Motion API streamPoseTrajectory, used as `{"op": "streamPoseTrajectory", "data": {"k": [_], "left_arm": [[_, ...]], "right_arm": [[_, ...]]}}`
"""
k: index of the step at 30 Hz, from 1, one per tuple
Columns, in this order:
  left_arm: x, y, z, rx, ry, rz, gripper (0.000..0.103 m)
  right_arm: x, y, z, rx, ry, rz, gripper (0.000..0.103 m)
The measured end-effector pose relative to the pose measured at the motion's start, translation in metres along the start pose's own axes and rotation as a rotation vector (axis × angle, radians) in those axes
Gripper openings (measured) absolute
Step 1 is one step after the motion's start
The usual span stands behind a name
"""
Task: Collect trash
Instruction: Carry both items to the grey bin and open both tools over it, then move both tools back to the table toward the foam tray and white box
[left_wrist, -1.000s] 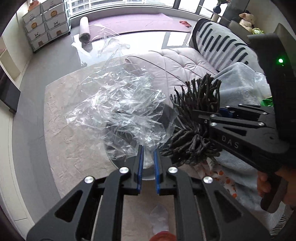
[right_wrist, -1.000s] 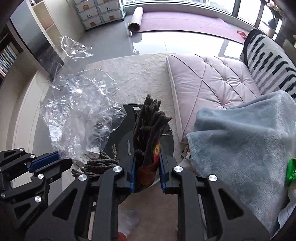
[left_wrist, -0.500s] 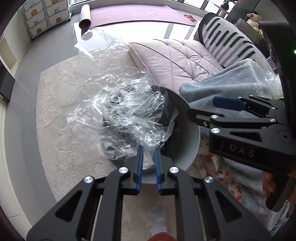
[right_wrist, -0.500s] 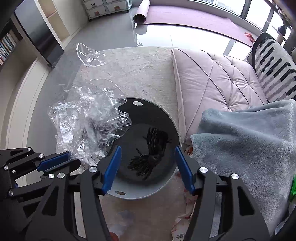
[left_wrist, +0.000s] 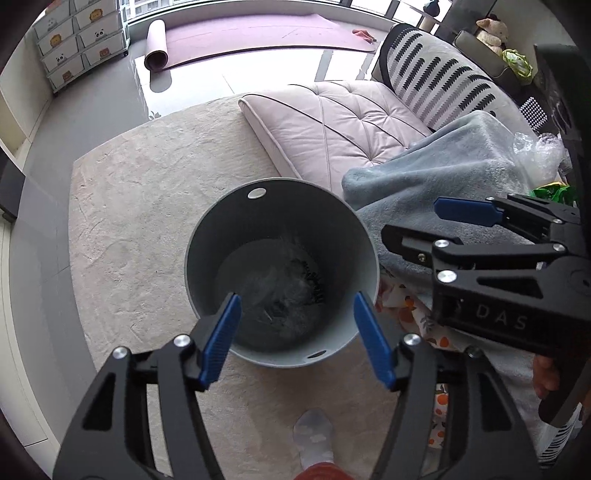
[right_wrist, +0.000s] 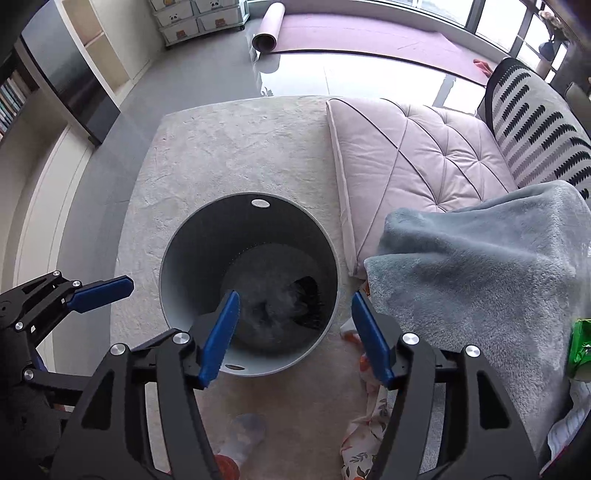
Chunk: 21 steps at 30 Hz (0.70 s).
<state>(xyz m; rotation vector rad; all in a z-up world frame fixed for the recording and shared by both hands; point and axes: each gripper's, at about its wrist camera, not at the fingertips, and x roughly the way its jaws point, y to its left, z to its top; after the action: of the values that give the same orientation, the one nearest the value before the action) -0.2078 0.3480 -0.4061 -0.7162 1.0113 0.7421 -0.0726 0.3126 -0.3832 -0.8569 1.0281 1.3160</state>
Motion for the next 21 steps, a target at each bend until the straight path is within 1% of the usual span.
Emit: {"op": "streamPoseTrajectory", "data": {"k": [6, 12, 16, 21], "left_arm": [[-0.024, -0.027, -0.001, 0.054, -0.018, 0.022, 0.064], [-0.056, -0.074, -0.009, 0.14, -0.037, 0.047, 0.064], [-0.077, -0.123, -0.02, 0.197, -0.046, 0.031, 0.064], [-0.095, -0.211, -0.042, 0.284, -0.047, -0.044, 0.064]], "right_arm": [[-0.034, -0.013, -0.013, 0.041, -0.041, -0.008, 0.061], [-0.083, -0.042, -0.046, 0.123, -0.083, -0.02, 0.061], [-0.128, -0.073, -0.085, 0.188, -0.116, -0.051, 0.061], [-0.183, -0.125, -0.147, 0.29, -0.143, -0.113, 0.061]]}}
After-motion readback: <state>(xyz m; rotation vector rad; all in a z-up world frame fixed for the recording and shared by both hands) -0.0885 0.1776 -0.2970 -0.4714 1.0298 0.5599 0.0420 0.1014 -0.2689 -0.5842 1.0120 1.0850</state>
